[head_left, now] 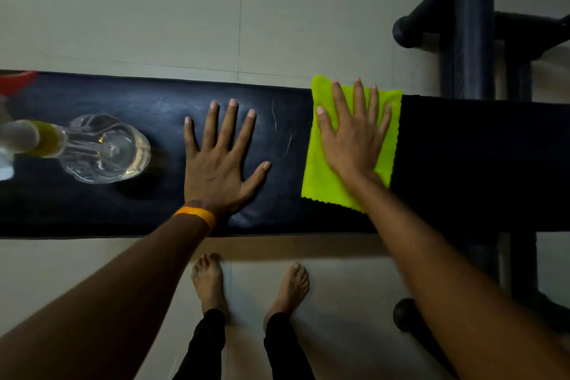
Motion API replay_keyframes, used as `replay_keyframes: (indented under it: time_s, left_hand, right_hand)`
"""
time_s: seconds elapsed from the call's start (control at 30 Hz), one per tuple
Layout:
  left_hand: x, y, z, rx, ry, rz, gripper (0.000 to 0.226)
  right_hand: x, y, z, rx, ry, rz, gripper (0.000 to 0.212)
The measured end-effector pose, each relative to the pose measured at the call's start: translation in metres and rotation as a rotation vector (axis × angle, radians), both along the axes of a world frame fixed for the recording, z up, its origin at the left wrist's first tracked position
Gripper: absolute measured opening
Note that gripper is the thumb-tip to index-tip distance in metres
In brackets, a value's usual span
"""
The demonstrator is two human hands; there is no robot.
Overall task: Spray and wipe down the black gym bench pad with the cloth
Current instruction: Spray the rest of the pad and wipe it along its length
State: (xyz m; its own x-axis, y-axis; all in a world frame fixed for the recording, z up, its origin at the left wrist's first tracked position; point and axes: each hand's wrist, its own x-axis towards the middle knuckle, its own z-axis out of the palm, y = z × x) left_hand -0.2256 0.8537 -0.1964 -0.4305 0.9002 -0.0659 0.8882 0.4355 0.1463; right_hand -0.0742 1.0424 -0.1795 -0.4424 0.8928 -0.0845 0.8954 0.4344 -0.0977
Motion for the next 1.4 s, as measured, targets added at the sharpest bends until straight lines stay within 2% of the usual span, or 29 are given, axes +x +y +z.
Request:
replay_keyframes:
  time_s: [0.07, 0.13, 0.2, 0.23, 0.27, 0.33, 0.4, 0.43, 0.53, 0.6, 0.67, 0.7, 0.8, 0.83, 0.87, 0.97, 1.03, 1.07, 1.1, 1.17, 1.23, 1.27, 1.3, 1.4]
  left_hand:
    - [0.000, 0.000, 0.001, 0.007, -0.012, -0.001, 0.080]
    - [0.000, 0.000, 0.002, 0.009, -0.022, -0.001, 0.078]
    - [-0.001, -0.001, 0.002, 0.012, -0.019, 0.005, 0.078]
    - [-0.001, 0.000, 0.001, 0.012, -0.014, 0.006, 0.078]
    - [-0.001, 0.000, 0.001, 0.013, -0.011, 0.007, 0.078]
    - [0.000, 0.000, 0.000, 0.014, -0.011, 0.006, 0.078]
    - [0.001, 0.000, 0.000, 0.023, -0.013, 0.007, 0.079]
    - [0.000, 0.000, 0.001, 0.026, -0.015, 0.008, 0.079]
    - [0.000, -0.001, 0.001, 0.025, -0.017, 0.004, 0.078]
    - [0.000, -0.002, -0.001, 0.025, -0.015, 0.003, 0.078]
    - [0.001, -0.002, -0.002, 0.020, -0.014, 0.001, 0.078]
    - [0.000, -0.002, -0.002, 0.012, -0.015, 0.000, 0.078]
    - [0.001, -0.002, 0.000, 0.008, -0.026, 0.004, 0.077]
    - [0.001, -0.001, 0.001, 0.010, -0.024, 0.005, 0.077]
    - [0.001, -0.001, 0.002, 0.011, -0.025, 0.006, 0.077]
    - [0.001, -0.002, 0.003, 0.023, -0.042, 0.008, 0.077]
    - [0.001, -0.003, 0.003, 0.028, -0.046, 0.006, 0.076]
    - [0.001, -0.004, 0.002, 0.034, -0.049, 0.006, 0.076]
    - [0.001, -0.004, 0.002, 0.038, -0.050, 0.006, 0.076]
    - [0.002, -0.004, 0.002, 0.032, -0.041, 0.006, 0.076]
    - [0.001, -0.005, 0.003, 0.023, -0.047, 0.010, 0.076]
    - [0.000, -0.005, 0.003, 0.026, -0.053, 0.012, 0.076]
    - [0.000, -0.005, 0.003, 0.030, -0.055, 0.011, 0.075]
    - [-0.003, -0.004, 0.005, 0.044, -0.088, 0.010, 0.073]
  right_hand:
    - [-0.010, -0.049, 0.001, 0.010, -0.019, -0.013, 0.063]
    - [0.001, -0.085, 0.005, -0.025, -0.066, 0.218, 0.062]
    - [0.019, -0.067, 0.006, -0.042, -0.067, 0.450, 0.062]
    - [0.028, -0.046, 0.003, -0.040, -0.067, 0.488, 0.062]
    - [0.035, -0.026, 0.001, -0.025, -0.071, 0.455, 0.063]
    - [0.050, -0.007, 0.000, -0.014, -0.038, 0.165, 0.063]
    - [0.053, -0.036, 0.002, 0.027, -0.004, -0.099, 0.064]
    - [0.051, -0.062, 0.003, 0.019, -0.013, -0.123, 0.064]
    - [0.054, -0.120, 0.004, -0.016, -0.068, 0.160, 0.065]
    - [0.064, -0.100, 0.005, -0.032, -0.071, 0.401, 0.065]
    - [0.074, -0.058, 0.003, -0.029, -0.058, 0.478, 0.064]
    - [0.076, -0.039, 0.001, -0.020, -0.052, 0.401, 0.064]
    - [0.061, -0.032, -0.002, 0.026, -0.002, -0.108, 0.065]
    - [0.049, -0.048, -0.001, 0.043, -0.004, -0.202, 0.065]
    - [0.038, -0.069, 0.000, 0.031, -0.017, -0.196, 0.065]
    - [0.037, -0.114, 0.005, -0.011, -0.102, 0.210, 0.066]
    - [0.051, -0.088, 0.007, -0.036, -0.103, 0.447, 0.065]
    - [0.057, -0.066, 0.005, -0.038, -0.102, 0.491, 0.065]
    - [0.059, -0.044, 0.003, -0.026, -0.110, 0.463, 0.065]
    - [0.052, -0.013, 0.002, -0.023, -0.069, 0.189, 0.066]
    - [0.028, -0.024, 0.000, -0.002, -0.020, -0.069, 0.066]
    - [0.016, -0.041, 0.000, 0.013, -0.029, -0.090, 0.066]
    - [0.007, -0.060, 0.000, 0.009, -0.042, -0.027, 0.065]
    - [0.016, -0.084, 0.005, -0.024, -0.107, 0.394, 0.063]
